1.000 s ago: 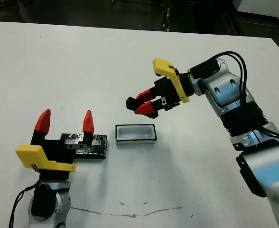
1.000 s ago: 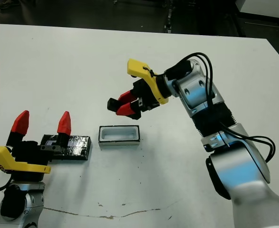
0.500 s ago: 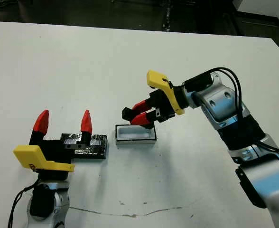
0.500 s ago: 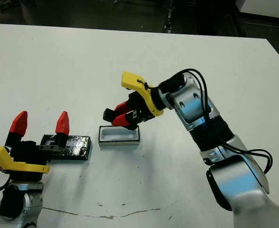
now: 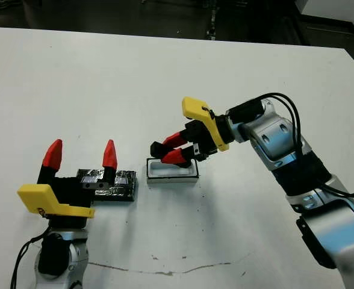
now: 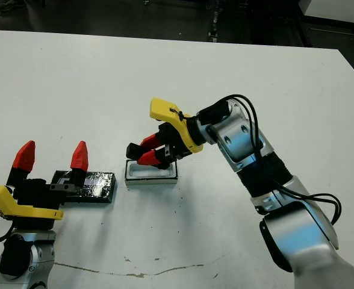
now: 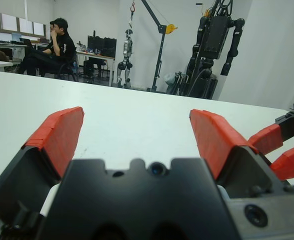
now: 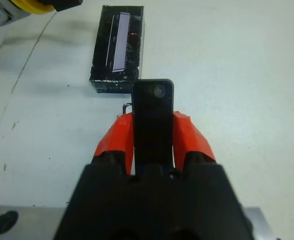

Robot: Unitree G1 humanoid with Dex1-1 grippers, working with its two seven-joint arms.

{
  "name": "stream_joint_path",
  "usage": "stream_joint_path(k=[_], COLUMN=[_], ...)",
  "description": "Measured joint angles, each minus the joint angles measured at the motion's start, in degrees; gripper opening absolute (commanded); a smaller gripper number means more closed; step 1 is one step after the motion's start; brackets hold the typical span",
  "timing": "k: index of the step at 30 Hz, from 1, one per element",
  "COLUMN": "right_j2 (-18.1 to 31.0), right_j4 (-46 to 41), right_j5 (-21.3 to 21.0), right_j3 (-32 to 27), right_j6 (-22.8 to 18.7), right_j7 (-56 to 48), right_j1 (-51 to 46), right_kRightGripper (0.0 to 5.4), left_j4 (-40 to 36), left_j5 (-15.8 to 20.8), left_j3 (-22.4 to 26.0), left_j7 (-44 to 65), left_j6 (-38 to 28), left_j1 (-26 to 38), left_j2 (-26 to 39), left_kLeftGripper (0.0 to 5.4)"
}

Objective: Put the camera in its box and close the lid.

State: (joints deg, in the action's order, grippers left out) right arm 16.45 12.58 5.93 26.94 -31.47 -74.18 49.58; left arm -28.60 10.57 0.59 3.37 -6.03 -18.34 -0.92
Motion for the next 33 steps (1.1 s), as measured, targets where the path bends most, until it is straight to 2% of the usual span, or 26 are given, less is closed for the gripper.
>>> stream_joint_path(k=[5, 11, 23, 33], right_j2=[0.04, 0.15, 1.08, 1.32], right_j4=[1.04, 1.72, 2.13, 3.42], right_j5=[-0.2, -0.27, -0.5, -0.95], right_j3=[0.78, 1.12, 2.37, 2.94], right_j6=[0.2, 2.43, 2.39, 6.08], right_j7=[0.11, 0.08, -0.03, -1.34], right_j1=[-0.06, -0.61, -0.81, -0.76], right_kRightGripper=[1.66, 1.66, 1.66, 1.66], left_j4=[0.0, 0.0, -0.04, -0.05], left_j5=[0.07, 0.1, -0.03, -1.2], left_j3=[-0.05, -0.1, -0.14, -0.13], left_j7=[0.0, 0.03, 0.03, -0.25], left_j6=[0.0, 0.01, 0.07, 0.04], left_j1=[0.0, 0.0, 0.03, 0.16], left_j2=[-0.04, -0.05, -0.09, -0.13], left_kLeftGripper=[5.4, 5.4, 5.4, 5.4])
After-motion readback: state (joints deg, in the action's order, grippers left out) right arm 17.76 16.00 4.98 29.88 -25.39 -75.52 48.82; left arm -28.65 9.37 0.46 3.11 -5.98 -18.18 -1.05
